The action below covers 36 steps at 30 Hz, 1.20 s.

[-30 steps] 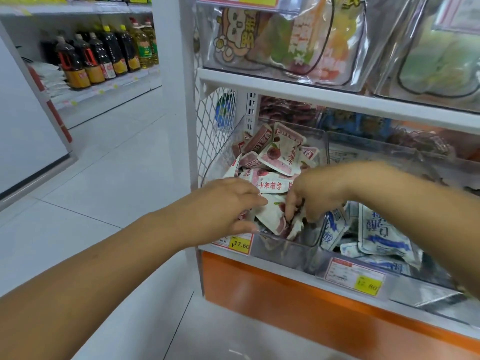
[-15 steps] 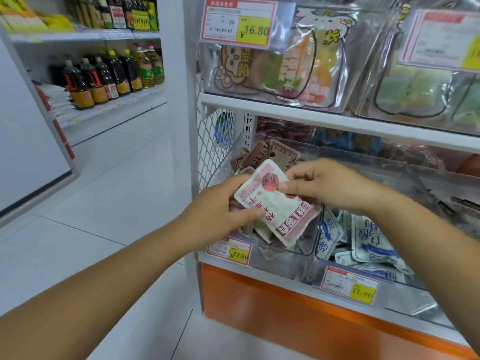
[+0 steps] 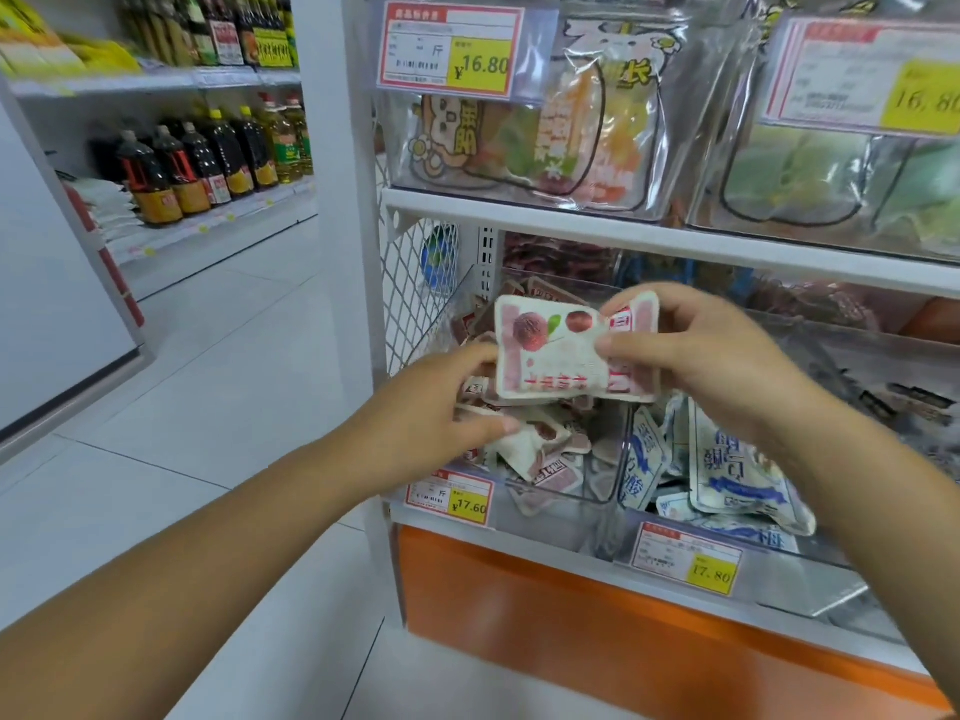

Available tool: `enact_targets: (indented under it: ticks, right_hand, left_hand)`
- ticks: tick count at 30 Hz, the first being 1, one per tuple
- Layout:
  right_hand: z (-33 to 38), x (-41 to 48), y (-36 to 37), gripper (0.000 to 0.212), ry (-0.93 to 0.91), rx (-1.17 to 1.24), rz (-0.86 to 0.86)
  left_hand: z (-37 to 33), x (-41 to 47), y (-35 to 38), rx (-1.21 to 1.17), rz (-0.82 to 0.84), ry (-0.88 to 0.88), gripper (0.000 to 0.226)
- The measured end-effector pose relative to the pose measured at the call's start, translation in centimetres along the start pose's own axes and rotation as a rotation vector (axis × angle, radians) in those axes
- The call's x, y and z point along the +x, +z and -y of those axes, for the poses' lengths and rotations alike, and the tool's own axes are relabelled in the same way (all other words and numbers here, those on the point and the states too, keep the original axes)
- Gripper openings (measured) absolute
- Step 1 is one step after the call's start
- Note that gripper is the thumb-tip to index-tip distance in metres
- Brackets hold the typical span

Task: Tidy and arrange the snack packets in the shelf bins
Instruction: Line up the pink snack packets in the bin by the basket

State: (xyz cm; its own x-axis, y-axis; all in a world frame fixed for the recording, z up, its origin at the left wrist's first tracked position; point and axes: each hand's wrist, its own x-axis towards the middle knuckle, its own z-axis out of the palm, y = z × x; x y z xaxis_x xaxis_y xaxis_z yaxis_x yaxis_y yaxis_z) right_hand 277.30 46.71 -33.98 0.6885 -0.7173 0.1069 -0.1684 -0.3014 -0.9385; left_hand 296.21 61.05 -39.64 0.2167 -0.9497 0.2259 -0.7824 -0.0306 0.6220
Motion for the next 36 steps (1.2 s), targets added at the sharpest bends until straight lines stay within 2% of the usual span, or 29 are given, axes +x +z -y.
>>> enact_targets:
  ticks: [2, 4, 6, 9, 11, 13, 15, 18, 20, 21, 23, 25, 27, 29, 31, 34, 36]
  right_hand:
    - [1.4, -0.2, -1.0, 0.023, -0.054, -0.298, 0.074]
    - [2.3, -0.2, -0.8, 0.025, -0.092, -0.689, 0.24]
    - [2.6, 0.1, 0.8, 0.022, -0.159, -1.037, 0.399]
    - [1.7, 0.9, 4.4, 0.031, -0.214, -1.263, 0.593]
    - [0.4, 1.5, 6.2, 0.033, -0.182, -1.3, 0.71]
    - [-0.4, 2.1, 6.5, 0.025, -0.096, -1.283, 0.825]
    - [-0.5, 2.8, 5.7, 0.011, 0.048, -1.115, 0.89]
    - [-0.1, 3.8, 4.7, 0.023, 0.345, -0.691, 0.979]
    - [-0.1, 4.5, 4.3, 0.024, 0.397, -0.664, 1.01]
    - [0.1, 4.8, 4.0, 0.021, 0.38, -0.712, 1.007]
    - [0.6, 5.8, 3.1, 0.018, 0.23, -0.887, 0.918]
    - [0.8, 6.7, 2.4, 0.024, 0.054, -0.991, 0.803]
    - [0.2, 6.9, 2.9, 0.03, -0.062, -1.035, 0.797]
    - [-1.4, 7.1, 4.1, 0.044, -0.158, -1.151, 0.868]
    - [-3.0, 7.2, 5.1, 0.067, -0.231, -1.305, 0.912]
    - [-5.0, 7.7, 6.2, 0.092, -0.384, -1.533, 0.82]
    - [-6.0, 8.3, 7.0, 0.088, -0.524, -1.624, 0.725]
  left_hand:
    - [0.8, -0.2, -0.4, 0.239, 0.116, 0.053, 0.067]
    - [1.7, -0.5, -0.5, 0.387, 0.193, 0.075, 0.066]
    - [2.4, -0.6, -0.4, 0.443, 0.201, 0.098, 0.059]
    - [2.7, -0.4, -0.3, 0.435, 0.195, 0.111, 0.052]
    - [2.8, -0.3, -0.4, 0.433, 0.198, 0.108, 0.051]
    - [2.7, -0.3, -0.4, 0.428, 0.201, 0.097, 0.057]
    - [2.2, -0.3, -0.2, 0.428, 0.202, 0.114, 0.064]
    - [1.0, 0.2, 0.8, 0.431, 0.186, 0.187, 0.063]
    - [0.4, 0.6, 1.7, 0.384, 0.178, 0.188, 0.056]
    - [0.5, 0.8, 2.1, 0.358, 0.174, 0.195, 0.05]
    - [0.8, 1.0, 2.5, 0.349, 0.174, 0.258, 0.036]
    - [1.4, 1.0, 2.6, 0.347, 0.189, 0.313, 0.028]
    - [2.1, 0.8, 2.5, 0.328, 0.203, 0.341, 0.029]
    - [2.8, 0.5, 2.4, 0.337, 0.221, 0.359, 0.033]
    - [3.4, 0.1, 2.2, 0.358, 0.239, 0.374, 0.034]
    - [3.8, -0.2, 2.2, 0.38, 0.245, 0.387, 0.033]
    - [3.9, -0.3, 2.3, 0.382, 0.247, 0.37, 0.034]
